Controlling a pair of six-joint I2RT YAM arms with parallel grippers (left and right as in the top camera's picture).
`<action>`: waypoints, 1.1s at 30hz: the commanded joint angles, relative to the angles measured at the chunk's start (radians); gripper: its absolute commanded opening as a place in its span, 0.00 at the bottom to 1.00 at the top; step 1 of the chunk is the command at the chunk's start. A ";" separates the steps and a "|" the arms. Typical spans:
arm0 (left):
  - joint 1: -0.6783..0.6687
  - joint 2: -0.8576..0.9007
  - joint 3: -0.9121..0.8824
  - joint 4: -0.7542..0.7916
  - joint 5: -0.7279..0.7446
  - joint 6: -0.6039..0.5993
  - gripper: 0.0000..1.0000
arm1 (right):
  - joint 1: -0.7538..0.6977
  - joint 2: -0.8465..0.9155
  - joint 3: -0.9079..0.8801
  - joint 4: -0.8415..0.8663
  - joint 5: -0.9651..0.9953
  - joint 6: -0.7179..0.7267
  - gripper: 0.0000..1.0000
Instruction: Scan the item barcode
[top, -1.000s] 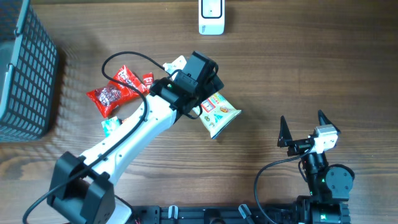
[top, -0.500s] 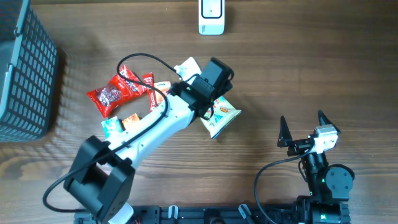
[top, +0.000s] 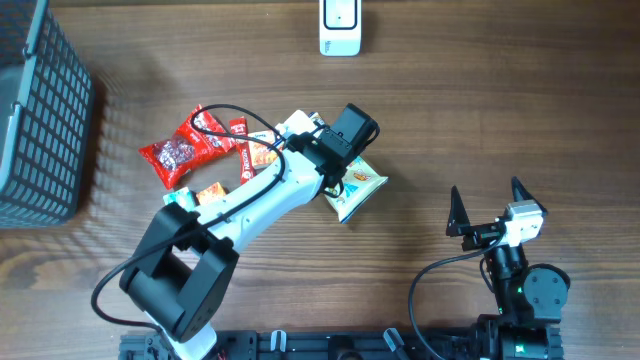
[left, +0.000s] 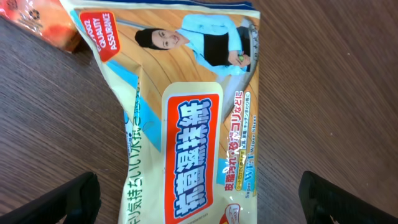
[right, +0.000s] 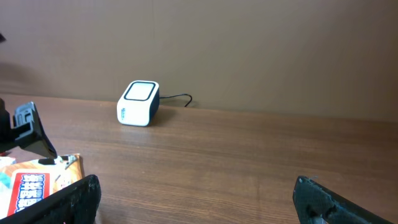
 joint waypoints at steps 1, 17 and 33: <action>0.000 0.027 -0.002 0.005 0.001 -0.048 1.00 | -0.004 0.003 -0.001 0.003 0.002 -0.009 1.00; 0.009 0.063 -0.002 0.016 0.011 -0.144 1.00 | -0.004 0.003 -0.001 0.003 0.002 -0.009 1.00; 0.010 0.086 -0.002 -0.028 0.017 -0.136 0.60 | -0.004 0.003 -0.001 0.003 0.002 -0.009 1.00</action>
